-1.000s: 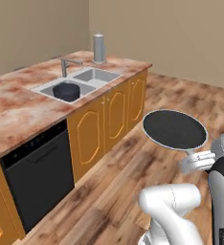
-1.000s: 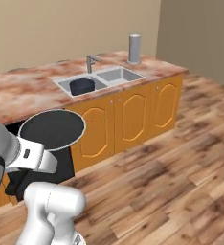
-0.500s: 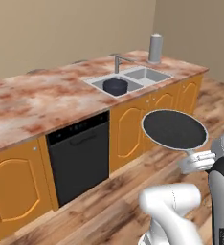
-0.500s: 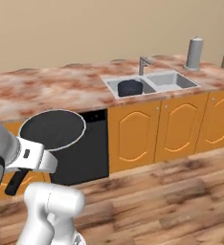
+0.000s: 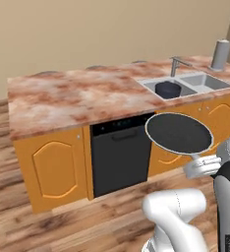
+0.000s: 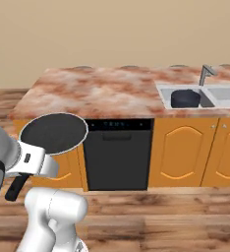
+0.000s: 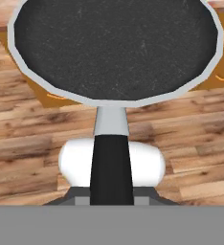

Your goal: Move the pot and pan from the stove into the sink.

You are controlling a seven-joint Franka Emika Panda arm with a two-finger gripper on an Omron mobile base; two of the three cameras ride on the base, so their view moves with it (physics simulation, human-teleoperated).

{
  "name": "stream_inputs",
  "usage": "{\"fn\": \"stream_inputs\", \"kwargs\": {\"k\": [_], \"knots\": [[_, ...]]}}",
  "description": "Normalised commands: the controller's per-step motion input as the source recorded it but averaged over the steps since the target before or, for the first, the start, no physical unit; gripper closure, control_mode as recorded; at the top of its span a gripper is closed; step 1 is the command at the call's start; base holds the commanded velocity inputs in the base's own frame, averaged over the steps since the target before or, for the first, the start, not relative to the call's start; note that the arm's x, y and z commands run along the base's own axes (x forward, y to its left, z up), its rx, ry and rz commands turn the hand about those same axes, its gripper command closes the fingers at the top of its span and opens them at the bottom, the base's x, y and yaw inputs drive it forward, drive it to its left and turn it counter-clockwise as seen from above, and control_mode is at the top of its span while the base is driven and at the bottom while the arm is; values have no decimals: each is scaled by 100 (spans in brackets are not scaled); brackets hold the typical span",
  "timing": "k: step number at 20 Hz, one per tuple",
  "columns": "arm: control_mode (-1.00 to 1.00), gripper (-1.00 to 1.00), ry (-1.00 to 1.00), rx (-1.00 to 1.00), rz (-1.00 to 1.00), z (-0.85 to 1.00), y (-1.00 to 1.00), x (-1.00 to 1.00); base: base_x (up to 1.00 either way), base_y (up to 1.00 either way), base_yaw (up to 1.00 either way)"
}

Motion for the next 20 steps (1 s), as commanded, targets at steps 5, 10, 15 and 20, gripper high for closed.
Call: {"fn": "stream_inputs", "kwargs": {"k": [5,10,15,20], "knots": [[100,100,0,0,0,0,0,0,0,-5,46],[100,100,0,0,0,0,0,0,0,-3,11],[100,100,0,0,0,0,0,0,0,-11,0],[100,100,0,0,0,0,0,0,8,-63,0]]}}
